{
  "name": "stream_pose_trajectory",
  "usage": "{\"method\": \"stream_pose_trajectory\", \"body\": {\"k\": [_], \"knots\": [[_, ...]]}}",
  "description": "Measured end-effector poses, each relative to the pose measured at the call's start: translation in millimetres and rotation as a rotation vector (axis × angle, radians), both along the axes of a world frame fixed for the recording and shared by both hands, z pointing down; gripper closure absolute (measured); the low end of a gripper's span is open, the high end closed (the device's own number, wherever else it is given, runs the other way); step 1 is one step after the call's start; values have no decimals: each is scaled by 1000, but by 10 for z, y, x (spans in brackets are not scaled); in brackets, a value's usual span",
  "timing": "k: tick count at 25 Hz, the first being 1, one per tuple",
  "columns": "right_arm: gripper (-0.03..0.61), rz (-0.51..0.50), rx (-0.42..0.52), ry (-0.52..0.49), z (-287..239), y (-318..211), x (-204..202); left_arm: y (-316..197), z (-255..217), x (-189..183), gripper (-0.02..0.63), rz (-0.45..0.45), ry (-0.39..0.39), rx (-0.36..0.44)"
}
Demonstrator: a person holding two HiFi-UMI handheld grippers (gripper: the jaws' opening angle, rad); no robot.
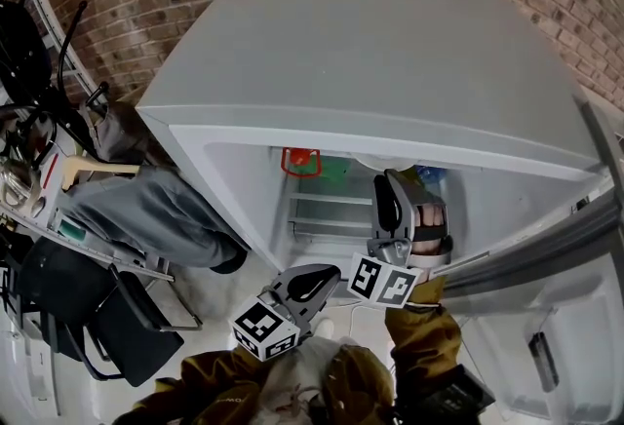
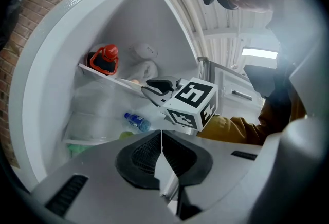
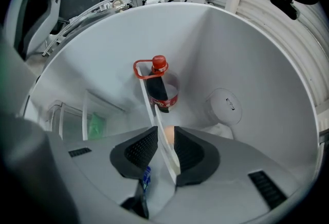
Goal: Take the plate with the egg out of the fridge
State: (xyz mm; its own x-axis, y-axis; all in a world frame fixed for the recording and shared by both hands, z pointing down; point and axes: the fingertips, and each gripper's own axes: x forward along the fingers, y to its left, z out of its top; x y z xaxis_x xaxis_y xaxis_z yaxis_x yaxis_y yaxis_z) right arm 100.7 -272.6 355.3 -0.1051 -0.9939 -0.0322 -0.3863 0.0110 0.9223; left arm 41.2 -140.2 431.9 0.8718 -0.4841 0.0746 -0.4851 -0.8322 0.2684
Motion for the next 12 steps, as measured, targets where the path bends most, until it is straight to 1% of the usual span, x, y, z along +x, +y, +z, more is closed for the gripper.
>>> {"method": "stream_pose_trajectory", "body": {"k": [7, 12], "knots": [[497, -16, -6, 14, 19, -64, 6, -52, 6, 29, 618, -4, 2, -6], [497, -32, -9, 46, 32, -109, -29, -89, 14, 38, 618, -4, 6, -9]]}}
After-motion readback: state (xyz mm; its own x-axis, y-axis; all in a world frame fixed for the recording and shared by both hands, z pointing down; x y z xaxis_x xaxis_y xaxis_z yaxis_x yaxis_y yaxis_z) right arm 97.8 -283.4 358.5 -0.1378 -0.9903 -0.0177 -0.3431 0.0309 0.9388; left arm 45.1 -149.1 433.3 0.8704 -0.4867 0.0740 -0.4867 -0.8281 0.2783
